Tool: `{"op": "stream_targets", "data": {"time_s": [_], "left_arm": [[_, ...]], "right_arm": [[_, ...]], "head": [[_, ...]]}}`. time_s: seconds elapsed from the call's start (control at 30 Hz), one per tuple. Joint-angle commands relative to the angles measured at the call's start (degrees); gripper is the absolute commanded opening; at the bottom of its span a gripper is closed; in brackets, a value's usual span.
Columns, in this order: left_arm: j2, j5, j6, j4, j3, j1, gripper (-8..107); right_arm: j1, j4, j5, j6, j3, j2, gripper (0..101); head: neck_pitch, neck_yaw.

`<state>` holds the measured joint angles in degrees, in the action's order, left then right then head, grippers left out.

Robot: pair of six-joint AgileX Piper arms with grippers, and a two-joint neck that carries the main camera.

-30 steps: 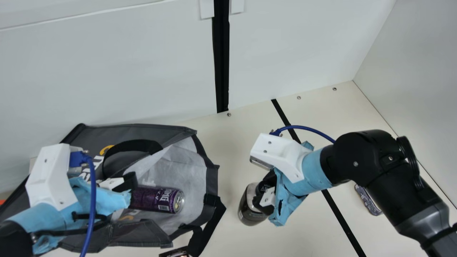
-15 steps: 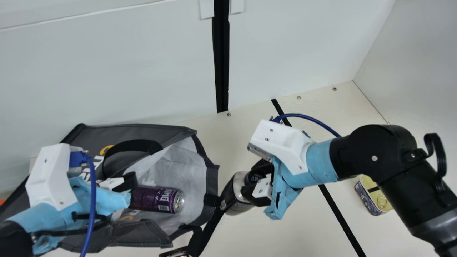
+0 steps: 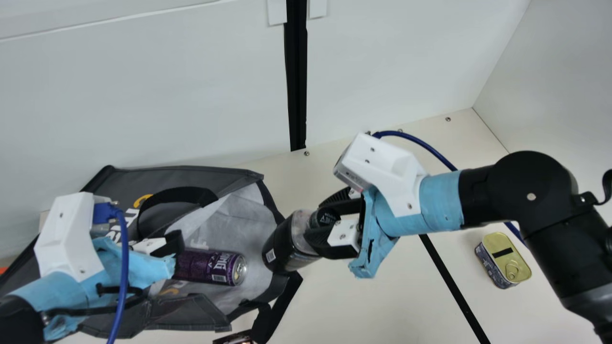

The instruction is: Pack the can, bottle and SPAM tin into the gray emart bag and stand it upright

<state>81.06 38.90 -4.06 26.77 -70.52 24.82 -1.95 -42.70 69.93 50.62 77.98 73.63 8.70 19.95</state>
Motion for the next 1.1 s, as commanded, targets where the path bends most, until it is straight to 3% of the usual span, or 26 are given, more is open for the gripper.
{"op": "stream_targets", "data": {"time_s": [0.0, 0.4, 1.07], "left_arm": [[0.00, 0.00, 0.00, 0.00, 0.00, 0.00, -8], [0.00, 0.00, 0.00, 0.00, 0.00, 0.00, -8], [0.00, 0.00, 0.00, 0.00, 0.00, 0.00, -8]], "right_arm": [[-0.22, -1.41, -0.43, 0.40, -0.07, 0.29, 0], [3.99, -3.80, -7.21, -0.32, -1.88, 2.23, 0], [10.93, -4.64, -16.81, -1.85, -1.62, 7.94, 0]], "head": [[1.30, 0.05], [1.30, 0.05], [1.30, 0.05]]}}
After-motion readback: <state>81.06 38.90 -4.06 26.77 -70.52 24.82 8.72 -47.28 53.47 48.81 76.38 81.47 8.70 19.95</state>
